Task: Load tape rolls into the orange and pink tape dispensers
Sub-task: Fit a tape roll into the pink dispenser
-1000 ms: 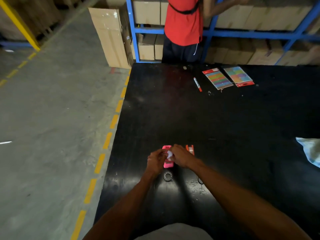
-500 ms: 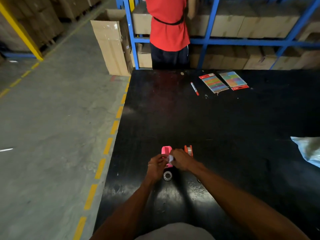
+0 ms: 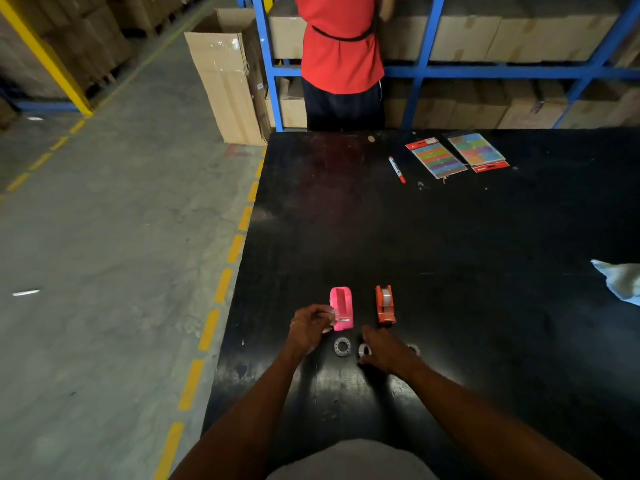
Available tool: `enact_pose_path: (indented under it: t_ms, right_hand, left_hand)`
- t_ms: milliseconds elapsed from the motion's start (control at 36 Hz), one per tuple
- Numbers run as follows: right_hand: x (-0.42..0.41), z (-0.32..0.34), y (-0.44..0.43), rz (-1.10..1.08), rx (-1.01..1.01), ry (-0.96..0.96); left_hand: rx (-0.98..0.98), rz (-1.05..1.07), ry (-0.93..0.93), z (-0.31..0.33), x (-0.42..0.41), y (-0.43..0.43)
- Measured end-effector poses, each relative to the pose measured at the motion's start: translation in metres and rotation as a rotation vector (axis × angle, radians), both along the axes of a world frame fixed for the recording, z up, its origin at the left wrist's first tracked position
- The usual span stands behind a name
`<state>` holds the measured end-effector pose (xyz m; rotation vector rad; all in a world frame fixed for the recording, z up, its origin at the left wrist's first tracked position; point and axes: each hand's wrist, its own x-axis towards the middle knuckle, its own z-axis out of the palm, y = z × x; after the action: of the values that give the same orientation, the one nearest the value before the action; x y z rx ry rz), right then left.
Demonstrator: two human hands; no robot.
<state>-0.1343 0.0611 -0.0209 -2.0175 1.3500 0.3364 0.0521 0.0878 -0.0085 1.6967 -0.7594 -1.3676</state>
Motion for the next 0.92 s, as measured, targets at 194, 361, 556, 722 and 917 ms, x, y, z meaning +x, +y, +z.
enact_pose_path:
  t_ms: [194,361,556,722,917]
  right_hand:
    - [0.006,-0.021,0.011,-0.015,-0.087,0.041]
    - [0.019,-0.019,0.007,0.027,-0.229,0.116]
    - [0.036,-0.031,0.019,0.066,-0.308,0.035]
    - [0.037,-0.031,0.022,0.045,-0.352,-0.074]
    - [0.025,-0.002,0.002,-0.158,-0.198,-0.344]
  left_hand:
    - [0.035,-0.037,-0.029,-0.004,0.010,0.002]
    - [0.053,-0.036,-0.022,-0.010,0.016,0.003]
    - [0.054,-0.010,-0.001,-0.011,0.017,0.003]
    - [0.052,0.008,0.039,-0.009,0.020,0.003]
    - [0.030,0.008,0.050,-0.006,0.014,0.003]
